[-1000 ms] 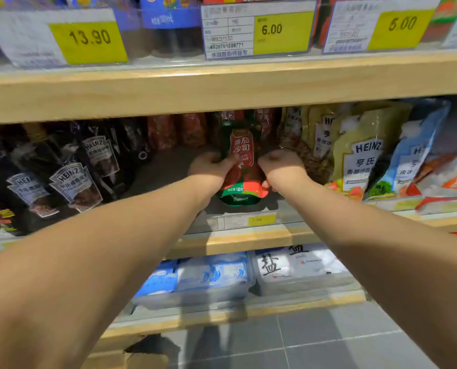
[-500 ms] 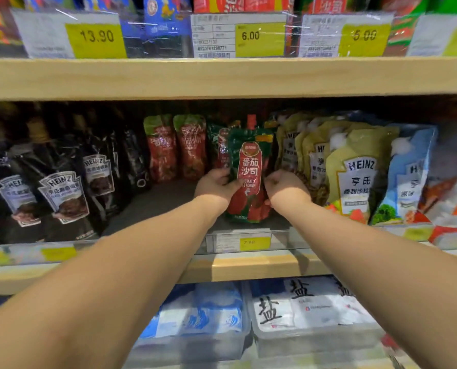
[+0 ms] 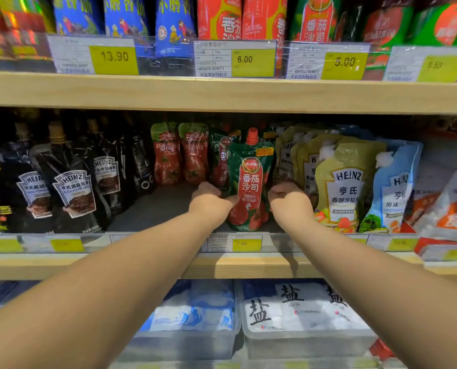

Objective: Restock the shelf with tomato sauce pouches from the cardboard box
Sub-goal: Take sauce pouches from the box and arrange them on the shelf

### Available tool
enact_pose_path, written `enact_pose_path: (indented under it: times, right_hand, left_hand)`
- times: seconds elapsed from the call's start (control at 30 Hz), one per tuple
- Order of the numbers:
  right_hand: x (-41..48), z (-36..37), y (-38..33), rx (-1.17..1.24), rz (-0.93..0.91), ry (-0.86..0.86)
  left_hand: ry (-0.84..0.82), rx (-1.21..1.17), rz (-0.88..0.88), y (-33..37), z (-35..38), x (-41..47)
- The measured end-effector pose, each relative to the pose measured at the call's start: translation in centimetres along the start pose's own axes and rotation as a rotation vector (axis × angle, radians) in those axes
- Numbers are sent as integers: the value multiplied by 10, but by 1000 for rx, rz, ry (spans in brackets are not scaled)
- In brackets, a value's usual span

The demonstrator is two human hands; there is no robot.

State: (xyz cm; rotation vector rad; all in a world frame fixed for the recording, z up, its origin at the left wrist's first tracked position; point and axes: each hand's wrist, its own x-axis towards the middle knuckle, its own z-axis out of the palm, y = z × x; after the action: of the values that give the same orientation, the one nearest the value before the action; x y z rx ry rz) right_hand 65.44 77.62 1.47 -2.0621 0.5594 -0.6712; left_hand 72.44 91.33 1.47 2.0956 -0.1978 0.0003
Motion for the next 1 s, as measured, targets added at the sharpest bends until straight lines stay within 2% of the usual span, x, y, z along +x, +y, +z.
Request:
enact_pose_path:
  times: [0.1, 0.2, 0.33, 0.47, 0.57, 0.67, 0.83, 1.0]
  right_hand:
    - [-2, 2, -3, 41, -2, -12]
    - [4, 5, -7, -30, 2, -63]
    - [18, 8, -15, -183, 75, -148]
    - [29, 12, -13, -185, 90, -169]
    - [43, 14, -13, -211, 72, -140]
    - [52, 17, -9, -162, 63, -112]
    - [61, 27, 0, -85, 26, -113]
    - [68, 31, 10, -134, -8, -94]
  left_hand:
    - [-108, 35, 49, -4, 0, 0]
    - [-92, -21, 79, -10, 6, 2]
    - [-91, 55, 83, -7, 13, 11]
    - [-177, 38, 80, 2, 24, 17]
    - [-231, 112, 132, 8, 33, 24]
    - [-197, 182, 170, 13, 42, 28]
    - [-197, 164, 175, 16, 52, 35]
    - [-209, 138, 167, 14, 65, 41]
